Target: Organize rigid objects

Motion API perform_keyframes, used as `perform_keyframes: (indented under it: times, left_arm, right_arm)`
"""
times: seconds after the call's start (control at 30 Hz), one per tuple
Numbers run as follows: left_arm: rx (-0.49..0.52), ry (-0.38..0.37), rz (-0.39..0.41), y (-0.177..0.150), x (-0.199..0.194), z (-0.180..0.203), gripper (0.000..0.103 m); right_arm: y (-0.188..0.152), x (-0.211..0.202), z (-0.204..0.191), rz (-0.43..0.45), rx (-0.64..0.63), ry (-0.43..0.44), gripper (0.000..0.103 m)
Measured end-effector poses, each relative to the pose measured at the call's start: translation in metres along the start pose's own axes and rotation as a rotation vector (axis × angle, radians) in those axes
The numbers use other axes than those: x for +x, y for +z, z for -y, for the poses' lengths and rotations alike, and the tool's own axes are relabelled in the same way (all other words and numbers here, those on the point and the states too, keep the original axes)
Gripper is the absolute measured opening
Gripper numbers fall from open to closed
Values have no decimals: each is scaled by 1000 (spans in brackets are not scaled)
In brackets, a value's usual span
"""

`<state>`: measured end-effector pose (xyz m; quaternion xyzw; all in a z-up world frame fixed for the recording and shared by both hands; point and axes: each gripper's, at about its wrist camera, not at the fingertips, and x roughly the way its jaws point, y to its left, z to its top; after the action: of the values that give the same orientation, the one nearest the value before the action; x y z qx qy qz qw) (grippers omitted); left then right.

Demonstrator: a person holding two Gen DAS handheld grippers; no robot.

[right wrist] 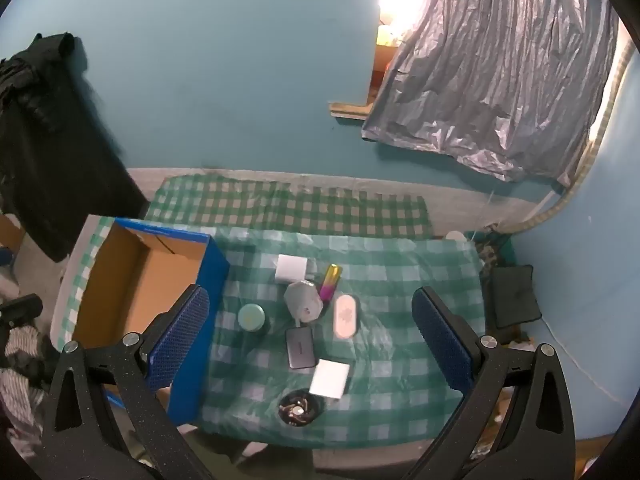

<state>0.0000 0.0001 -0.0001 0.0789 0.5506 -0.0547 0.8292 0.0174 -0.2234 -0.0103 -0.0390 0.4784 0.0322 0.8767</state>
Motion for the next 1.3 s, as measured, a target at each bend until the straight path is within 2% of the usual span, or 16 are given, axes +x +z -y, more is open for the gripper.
perform_keyframes:
  times: [1.3]
  left_arm:
    - [14,-1,-11,10,11,0,95]
  right_arm:
    - [11,14,-2,-18,2,9,101]
